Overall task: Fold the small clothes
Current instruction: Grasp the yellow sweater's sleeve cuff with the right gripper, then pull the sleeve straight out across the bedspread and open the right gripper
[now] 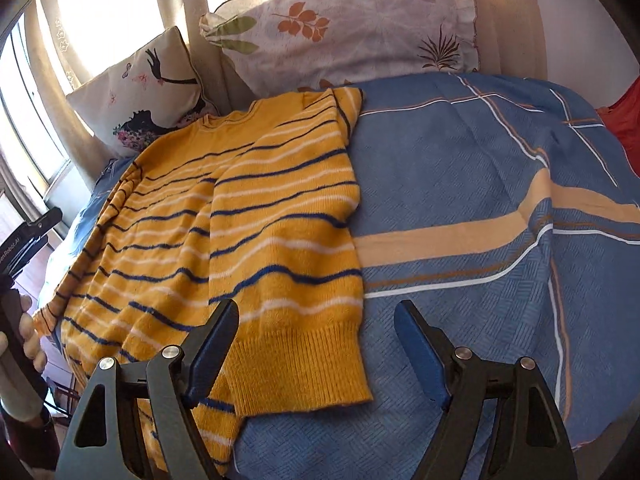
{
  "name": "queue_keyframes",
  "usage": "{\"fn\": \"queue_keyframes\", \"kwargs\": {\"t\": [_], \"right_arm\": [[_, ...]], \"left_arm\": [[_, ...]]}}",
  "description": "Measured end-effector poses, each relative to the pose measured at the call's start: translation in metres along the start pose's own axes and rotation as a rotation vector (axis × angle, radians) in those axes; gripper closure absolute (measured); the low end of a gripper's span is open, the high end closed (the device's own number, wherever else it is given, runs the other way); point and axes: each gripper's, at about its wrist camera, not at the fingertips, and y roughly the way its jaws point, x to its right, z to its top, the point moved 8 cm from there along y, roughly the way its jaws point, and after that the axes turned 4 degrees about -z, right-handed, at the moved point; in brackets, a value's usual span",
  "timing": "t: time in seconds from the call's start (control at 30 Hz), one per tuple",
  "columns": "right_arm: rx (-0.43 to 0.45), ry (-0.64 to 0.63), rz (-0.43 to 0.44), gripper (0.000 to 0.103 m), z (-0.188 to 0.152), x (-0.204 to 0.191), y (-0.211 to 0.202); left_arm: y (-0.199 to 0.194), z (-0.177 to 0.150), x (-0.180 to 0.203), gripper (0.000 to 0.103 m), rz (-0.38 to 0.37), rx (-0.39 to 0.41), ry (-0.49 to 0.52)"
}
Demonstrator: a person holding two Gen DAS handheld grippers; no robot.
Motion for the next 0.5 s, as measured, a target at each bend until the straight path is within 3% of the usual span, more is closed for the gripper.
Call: {"fn": "queue_keyframes", "kwargs": {"t": [0.03,0.13,0.17,0.2,0.27,0.37,0.43,0.5], "right_arm": [[-0.005,-0.009,0.003,0.025,-0.002,-0.003,0.002],[-0.023,-0.02,0.019,0.051,-0.007,-0.013,0.008],[-0.025,-0.02,0.036,0.075,-0.006,-0.015,0.007],[-0.033,-0.007,0.081,0.082,-0.004,-0.017,0.005],[0.0,0.034,0.116,0.083,0.007,-0.009,-0.007],[0.086,0.083,0.009,0.084,0.034,0.028,-0.028],[0.137,0.134,-0.109,0.084,0.054,0.068,-0.039],[0.176,0.149,-0.292,0.084,0.069,0.107,-0.045]], "left_arm": [[0.002,-0.002,0.001,0.018,-0.014,-0.011,-0.008],[0.003,-0.003,0.0,0.018,-0.012,-0.022,-0.015],[0.001,-0.002,-0.002,0.018,-0.005,-0.016,-0.017],[-0.001,0.0,-0.004,0.018,0.002,-0.011,-0.02],[-0.003,0.002,-0.01,0.018,0.009,-0.01,-0.027],[-0.004,0.009,-0.023,0.018,0.025,-0.01,-0.052],[-0.007,0.014,-0.035,0.018,0.043,-0.004,-0.067],[-0.009,0.017,-0.049,0.018,0.067,0.002,-0.085]]}}
